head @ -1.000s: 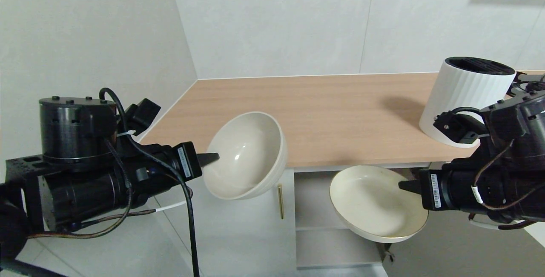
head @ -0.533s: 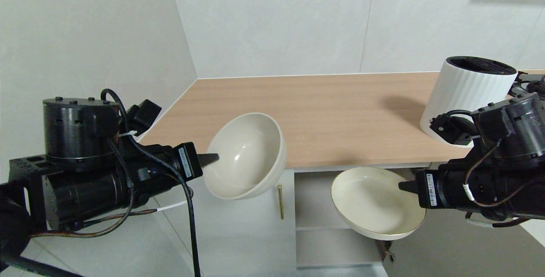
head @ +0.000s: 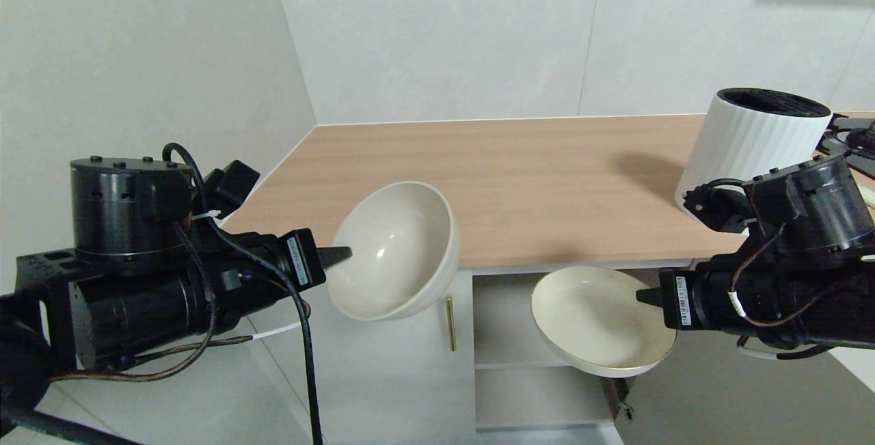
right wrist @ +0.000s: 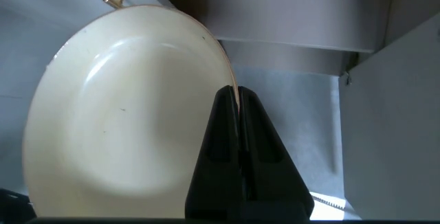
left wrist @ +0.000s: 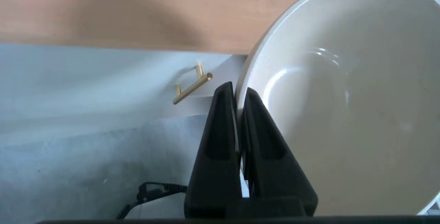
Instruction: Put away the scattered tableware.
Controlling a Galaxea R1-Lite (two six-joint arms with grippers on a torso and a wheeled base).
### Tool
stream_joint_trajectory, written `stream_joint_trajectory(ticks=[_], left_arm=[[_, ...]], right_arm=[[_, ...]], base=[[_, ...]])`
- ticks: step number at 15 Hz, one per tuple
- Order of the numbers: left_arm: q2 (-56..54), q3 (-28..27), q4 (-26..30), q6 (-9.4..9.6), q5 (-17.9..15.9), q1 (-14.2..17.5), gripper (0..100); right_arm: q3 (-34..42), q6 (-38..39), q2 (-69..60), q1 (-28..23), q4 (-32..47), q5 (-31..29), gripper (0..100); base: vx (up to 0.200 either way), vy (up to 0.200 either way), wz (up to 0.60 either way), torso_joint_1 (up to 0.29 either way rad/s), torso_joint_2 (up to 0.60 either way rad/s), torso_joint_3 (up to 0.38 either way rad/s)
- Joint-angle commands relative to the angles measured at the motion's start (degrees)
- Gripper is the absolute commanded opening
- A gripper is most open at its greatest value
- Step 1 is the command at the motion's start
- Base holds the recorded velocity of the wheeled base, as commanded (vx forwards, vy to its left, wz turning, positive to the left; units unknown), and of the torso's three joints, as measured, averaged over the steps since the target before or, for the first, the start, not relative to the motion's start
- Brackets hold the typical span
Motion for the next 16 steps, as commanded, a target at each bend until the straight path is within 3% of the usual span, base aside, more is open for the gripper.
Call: stream_joint_trajectory(ticks=[1, 10, 16], left_arm=[[0.14, -0.01, 0.04, -0.02, -0.06, -0.01, 0], [0.50, -0.01, 0.04, -0.02, 0.03, -0.01, 0], [0.50, -0.01, 0.04, -0.02, 0.03, -0.01, 0]], right_arm=[[0.23, -0.01, 0.65, -0.08, -0.13, -0.01, 0], [0.32, -0.01, 1.09, -0.08, -0.22, -0.01, 0], [0.32, -0.01, 1.71, -0.43, -0.22, -0.01, 0]], base=[[0.000, 0.000, 0.00, -0.149, 0.33, 0.188], [0.000, 0.000, 0.00, -0.179, 0.45, 0.262], [0.000, 0.000, 0.00, -0.021, 0.06, 0.038]])
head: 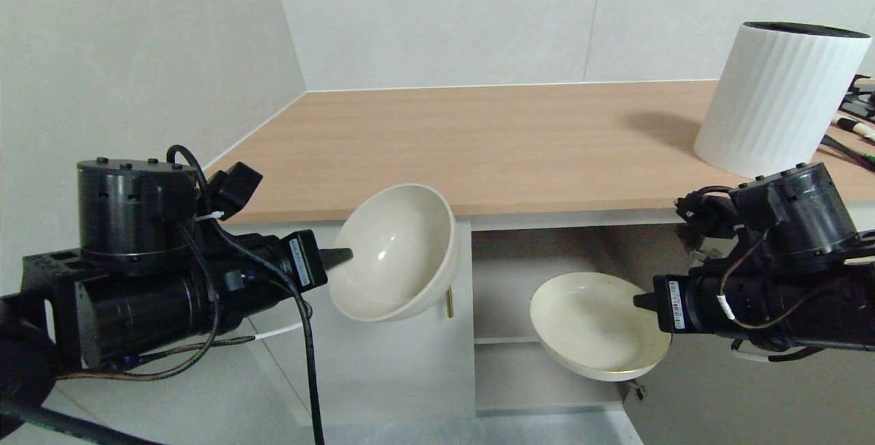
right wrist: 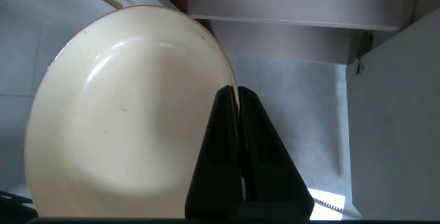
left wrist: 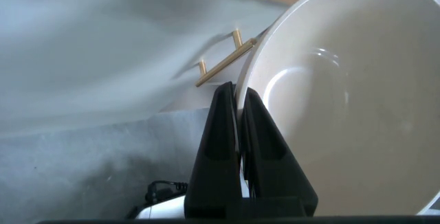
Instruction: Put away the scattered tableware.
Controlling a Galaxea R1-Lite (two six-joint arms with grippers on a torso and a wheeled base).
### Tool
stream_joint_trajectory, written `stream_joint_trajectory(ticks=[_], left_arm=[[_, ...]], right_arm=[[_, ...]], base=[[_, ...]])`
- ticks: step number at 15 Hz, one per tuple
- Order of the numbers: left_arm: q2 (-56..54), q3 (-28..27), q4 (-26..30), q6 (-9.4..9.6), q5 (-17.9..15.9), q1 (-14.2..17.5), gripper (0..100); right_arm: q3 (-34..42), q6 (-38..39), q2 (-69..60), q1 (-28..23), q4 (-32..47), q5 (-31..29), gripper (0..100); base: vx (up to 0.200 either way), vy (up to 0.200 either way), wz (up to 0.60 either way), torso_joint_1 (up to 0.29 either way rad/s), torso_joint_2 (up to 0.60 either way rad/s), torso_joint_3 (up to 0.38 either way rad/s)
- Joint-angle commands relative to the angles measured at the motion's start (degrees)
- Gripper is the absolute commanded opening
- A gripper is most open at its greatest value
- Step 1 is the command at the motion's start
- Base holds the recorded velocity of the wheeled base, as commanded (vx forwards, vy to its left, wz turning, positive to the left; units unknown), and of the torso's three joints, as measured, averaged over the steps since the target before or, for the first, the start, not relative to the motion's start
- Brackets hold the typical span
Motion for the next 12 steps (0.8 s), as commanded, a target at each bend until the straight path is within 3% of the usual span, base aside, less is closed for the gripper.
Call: stream_joint_trajectory(ticks=[1, 12], left_arm=[[0.18, 0.01, 0.08, -0.01, -0.03, -0.01, 0], [0.53, 0.19, 0.08, -0.01, -0.03, -0.27, 0]], right_arm=[[0.01, -0.06, 0.46, -0.35, 0.01, -0.01, 0], [0.28, -0.06, 1.86, -0.62, -1.04, -0.01, 0]], base=[[0.000, 0.000, 0.00, 0.000, 0.00, 0.000], [0.000, 0.000, 0.00, -0.111, 0.36, 0.250]])
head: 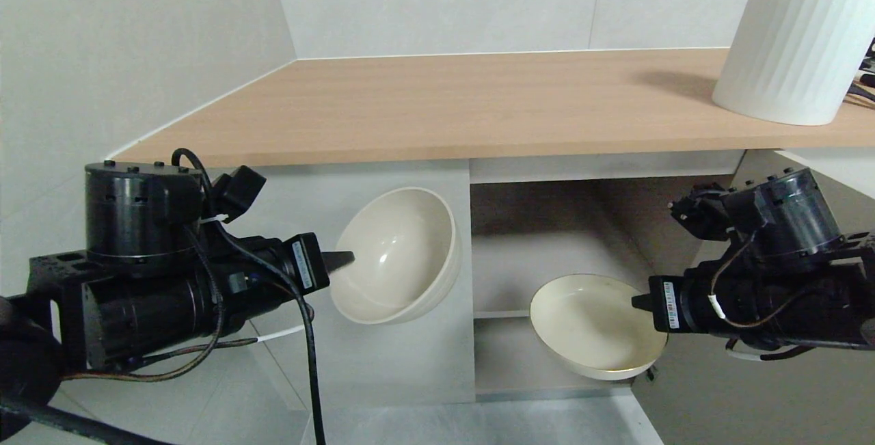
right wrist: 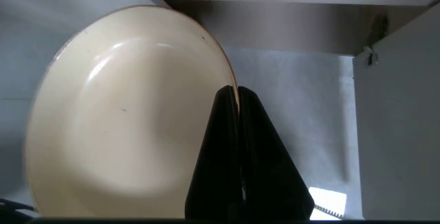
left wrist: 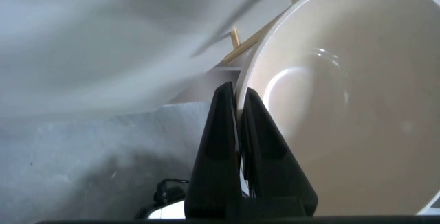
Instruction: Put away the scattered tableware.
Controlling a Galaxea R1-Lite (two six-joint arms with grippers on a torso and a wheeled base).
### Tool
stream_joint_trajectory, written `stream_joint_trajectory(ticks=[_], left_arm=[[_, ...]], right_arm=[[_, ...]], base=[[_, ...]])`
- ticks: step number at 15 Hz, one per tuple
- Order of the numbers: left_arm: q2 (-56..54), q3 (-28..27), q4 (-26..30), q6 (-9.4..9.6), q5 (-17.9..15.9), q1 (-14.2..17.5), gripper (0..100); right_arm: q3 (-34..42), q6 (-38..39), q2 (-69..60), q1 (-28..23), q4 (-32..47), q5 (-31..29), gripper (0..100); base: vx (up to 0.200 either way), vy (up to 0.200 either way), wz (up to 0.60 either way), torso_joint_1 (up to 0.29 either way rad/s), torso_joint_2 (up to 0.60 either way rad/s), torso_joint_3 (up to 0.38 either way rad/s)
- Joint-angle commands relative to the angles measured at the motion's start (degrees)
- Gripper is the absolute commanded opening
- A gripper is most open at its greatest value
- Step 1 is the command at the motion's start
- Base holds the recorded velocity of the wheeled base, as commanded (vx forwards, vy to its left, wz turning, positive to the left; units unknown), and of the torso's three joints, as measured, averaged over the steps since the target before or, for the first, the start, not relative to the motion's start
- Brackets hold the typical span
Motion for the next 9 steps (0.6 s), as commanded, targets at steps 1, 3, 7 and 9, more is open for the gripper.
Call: stream_joint_trajectory(ticks=[1, 3, 7, 9], left_arm=[[0.17, 0.05, -0.03, -0.02, 0.03, -0.23, 0], [0.17, 0.05, -0.03, -0.02, -0.06, -0.23, 0], [0.52, 0.23, -0.03, -0.02, 0.03, -0.58, 0], [0.87, 0.32, -0.03, -0.02, 0.03, -0.93, 0]], right_arm=[[-0.02, 0.01, 0.49, -0.07, -0.01, -0.01, 0], [-0.02, 0.01, 0.66, -0.07, -0.01, -0.01, 0], [-0.02, 0.01, 2.42, -0.86, -1.41, -0.01, 0], [-0.02, -0.08, 5.94, -1.65, -2.91, -0.19, 0]], base=[[0.000, 0.000, 0.00, -0.027, 0.09, 0.041], [0.000, 0.000, 0.00, 0.000, 0.00, 0.000], [0.000, 0.000, 0.00, 0.000, 0.00, 0.000], [0.000, 0.000, 0.00, 0.000, 0.00, 0.000]])
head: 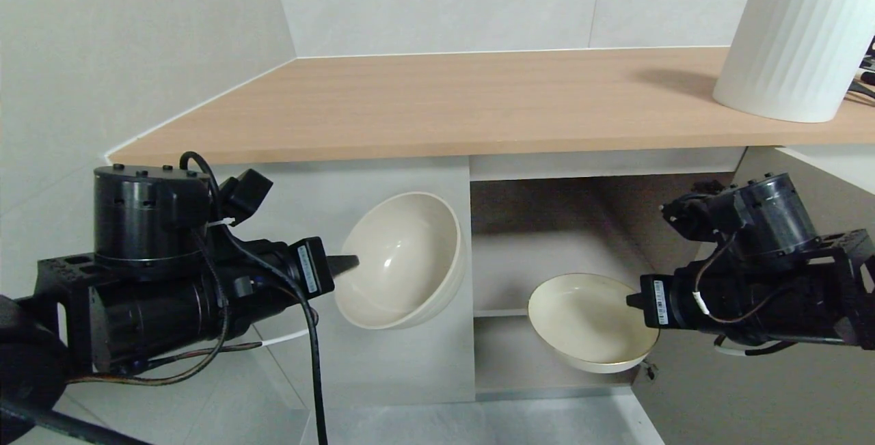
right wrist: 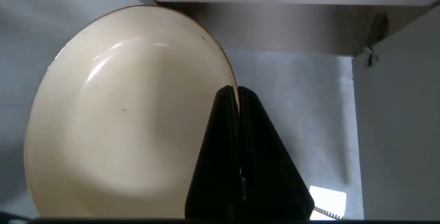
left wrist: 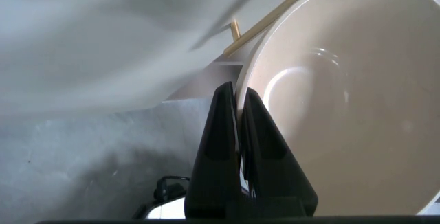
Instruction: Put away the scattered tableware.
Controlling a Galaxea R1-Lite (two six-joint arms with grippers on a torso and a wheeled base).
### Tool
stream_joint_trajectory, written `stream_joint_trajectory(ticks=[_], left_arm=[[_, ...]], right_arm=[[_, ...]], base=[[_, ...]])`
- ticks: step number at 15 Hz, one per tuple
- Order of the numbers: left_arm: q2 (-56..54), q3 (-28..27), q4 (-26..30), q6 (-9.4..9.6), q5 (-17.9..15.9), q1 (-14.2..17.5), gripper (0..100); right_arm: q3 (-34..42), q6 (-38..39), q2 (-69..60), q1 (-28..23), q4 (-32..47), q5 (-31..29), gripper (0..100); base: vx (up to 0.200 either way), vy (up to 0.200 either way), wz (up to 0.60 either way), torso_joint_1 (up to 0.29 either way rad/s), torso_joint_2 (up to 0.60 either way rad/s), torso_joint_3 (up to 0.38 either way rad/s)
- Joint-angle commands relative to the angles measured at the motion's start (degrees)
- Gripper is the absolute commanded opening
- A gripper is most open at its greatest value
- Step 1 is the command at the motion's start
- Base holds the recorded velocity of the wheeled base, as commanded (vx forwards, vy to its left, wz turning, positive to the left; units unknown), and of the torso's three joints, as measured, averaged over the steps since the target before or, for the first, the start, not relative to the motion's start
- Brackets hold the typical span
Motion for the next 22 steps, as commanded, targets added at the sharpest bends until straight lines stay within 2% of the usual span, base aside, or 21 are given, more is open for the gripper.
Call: stream_joint_trajectory(ticks=[1, 6, 11, 15, 22], left_arm=[[0.46, 0.05, -0.01, -0.01, 0.05, -0.27, 0], [0.55, 0.05, -0.01, -0.01, -0.03, -0.36, 0], [0.90, 0.22, -0.01, -0.01, -0.03, -0.45, 0], [0.90, 0.22, -0.01, -0.01, -0.03, -0.63, 0], [2.13, 0.31, -0.01, -0.01, -0.03, -0.80, 0]], right_arm=[[0.06, 0.04, 4.31, -0.56, -1.63, -0.21, 0], [-0.21, 0.39, 15.21, -3.11, -11.38, -1.80, 0], [-0.56, 1.09, 28.22, -3.72, -26.59, -8.30, 0], [-3.20, 4.17, 32.52, -4.34, -28.34, -9.35, 0], [-10.58, 4.08, 41.14, -6.80, -31.60, -13.66, 0]], base=[[0.000, 0.000, 0.00, 0.000, 0.00, 0.000], [0.000, 0.000, 0.00, 0.000, 0.00, 0.000], [0.000, 0.000, 0.00, 0.000, 0.00, 0.000], [0.000, 0.000, 0.00, 0.000, 0.00, 0.000], [0.000, 0.000, 0.00, 0.000, 0.00, 0.000]])
